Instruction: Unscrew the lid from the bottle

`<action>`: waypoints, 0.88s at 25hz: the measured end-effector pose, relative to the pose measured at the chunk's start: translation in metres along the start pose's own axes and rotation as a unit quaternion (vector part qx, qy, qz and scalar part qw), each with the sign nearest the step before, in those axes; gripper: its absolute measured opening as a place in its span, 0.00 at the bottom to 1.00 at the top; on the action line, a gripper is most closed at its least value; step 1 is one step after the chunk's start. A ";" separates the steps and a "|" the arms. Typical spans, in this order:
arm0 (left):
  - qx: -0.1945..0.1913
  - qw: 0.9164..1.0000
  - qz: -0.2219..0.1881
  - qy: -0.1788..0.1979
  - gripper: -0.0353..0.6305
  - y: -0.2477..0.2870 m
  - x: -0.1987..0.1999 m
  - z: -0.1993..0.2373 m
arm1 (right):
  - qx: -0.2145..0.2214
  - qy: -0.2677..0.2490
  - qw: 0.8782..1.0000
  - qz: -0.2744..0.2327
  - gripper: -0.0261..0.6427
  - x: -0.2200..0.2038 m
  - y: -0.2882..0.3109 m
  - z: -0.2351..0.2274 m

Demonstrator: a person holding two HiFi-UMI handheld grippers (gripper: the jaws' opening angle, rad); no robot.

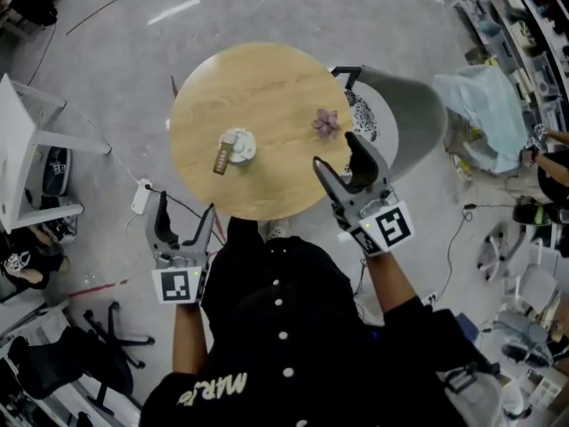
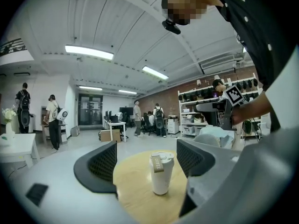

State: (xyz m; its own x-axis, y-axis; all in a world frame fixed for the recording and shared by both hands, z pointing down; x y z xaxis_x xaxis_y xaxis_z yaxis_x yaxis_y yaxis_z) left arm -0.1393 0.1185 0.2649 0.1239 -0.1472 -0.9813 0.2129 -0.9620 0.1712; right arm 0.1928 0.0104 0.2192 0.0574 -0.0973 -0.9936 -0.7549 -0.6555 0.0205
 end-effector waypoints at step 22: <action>-0.210 0.973 0.089 0.021 0.64 0.140 -0.198 -0.004 | 0.235 -0.045 0.960 0.143 0.61 -0.124 0.128 0.017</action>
State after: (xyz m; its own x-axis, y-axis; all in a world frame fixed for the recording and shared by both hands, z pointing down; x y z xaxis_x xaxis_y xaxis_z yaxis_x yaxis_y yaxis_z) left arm -0.1298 0.0134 0.4832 0.2326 -0.2855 -0.9297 0.5603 -0.7420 0.3681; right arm 0.0779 -0.0486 0.3431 -0.2374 -0.1448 -0.9606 -0.9440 -0.1988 0.2633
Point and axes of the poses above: the fingertips, and each gripper's own axes: y forward along the fingers, z to its left, x out of its top, the point moved 8 cm from there along -y, backward along the fingers, and after that the axes turned 6 degrees about x, right-handed, at the moved point
